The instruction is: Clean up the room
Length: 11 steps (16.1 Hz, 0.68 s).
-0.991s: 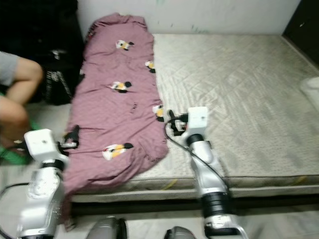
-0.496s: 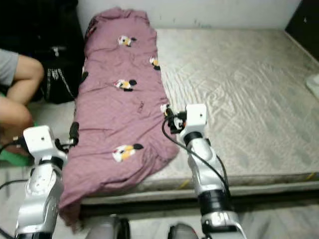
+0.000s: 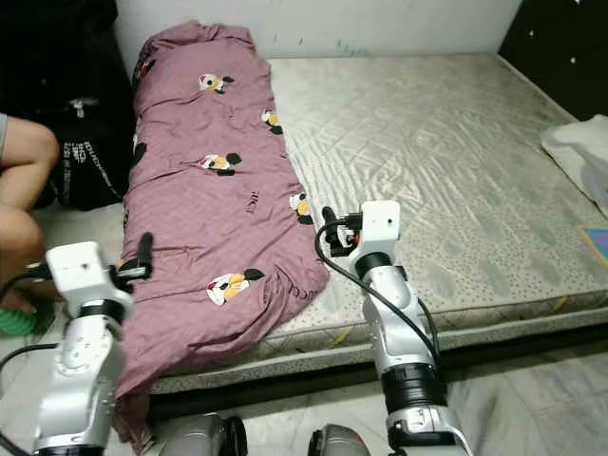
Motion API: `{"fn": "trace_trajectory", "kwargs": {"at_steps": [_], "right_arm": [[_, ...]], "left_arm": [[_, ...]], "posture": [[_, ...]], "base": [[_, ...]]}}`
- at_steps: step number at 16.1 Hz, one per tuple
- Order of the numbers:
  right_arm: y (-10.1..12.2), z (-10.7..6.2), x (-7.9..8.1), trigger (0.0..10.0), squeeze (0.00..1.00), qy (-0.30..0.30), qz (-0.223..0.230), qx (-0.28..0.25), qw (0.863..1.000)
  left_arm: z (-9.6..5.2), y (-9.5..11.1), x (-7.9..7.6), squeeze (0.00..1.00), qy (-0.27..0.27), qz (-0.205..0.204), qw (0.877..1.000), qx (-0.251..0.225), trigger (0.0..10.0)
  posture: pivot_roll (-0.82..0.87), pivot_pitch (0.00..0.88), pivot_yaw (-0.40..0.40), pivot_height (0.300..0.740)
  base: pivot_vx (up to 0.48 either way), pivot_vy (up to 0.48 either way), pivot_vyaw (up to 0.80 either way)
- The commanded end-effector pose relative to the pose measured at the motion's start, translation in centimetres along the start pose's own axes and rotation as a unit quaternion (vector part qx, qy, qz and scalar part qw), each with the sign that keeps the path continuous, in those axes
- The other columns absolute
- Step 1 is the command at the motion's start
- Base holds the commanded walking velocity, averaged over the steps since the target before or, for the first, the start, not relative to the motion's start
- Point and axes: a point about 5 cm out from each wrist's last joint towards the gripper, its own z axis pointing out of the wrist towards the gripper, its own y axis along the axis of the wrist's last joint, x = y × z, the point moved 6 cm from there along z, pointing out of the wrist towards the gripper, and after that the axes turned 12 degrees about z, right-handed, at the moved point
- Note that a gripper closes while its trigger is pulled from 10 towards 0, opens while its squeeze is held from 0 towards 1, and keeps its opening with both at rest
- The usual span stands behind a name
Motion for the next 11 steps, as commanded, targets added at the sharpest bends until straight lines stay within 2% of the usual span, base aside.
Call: {"fn": "trace_trajectory", "kwargs": {"at_steps": [1,9,11], "right_arm": [[0.49,0.07,0.07,10.0,0.00,0.003,0.000,-0.005,1.000],[0.26,0.08,0.11,10.0,0.00,0.009,0.003,0.002,1.000],[0.19,0.08,0.07,10.0,0.00,0.008,0.002,0.005,1.000]], "left_arm": [[-0.02,0.50,0.16,0.00,0.000,0.001,1.000,-0.007,10.0],[-0.08,0.36,0.20,0.00,0.008,0.005,1.000,-0.003,10.0],[-0.10,0.40,0.25,0.00,0.011,0.007,1.000,-0.004,10.0]], "posture": [[-0.02,0.048,-0.023,0.727],[-0.03,0.054,-0.027,0.637],[-0.03,0.054,-0.028,0.637]], "base": [[0.000,0.000,0.00],[0.000,0.000,0.00],[0.000,0.000,0.00]]}}
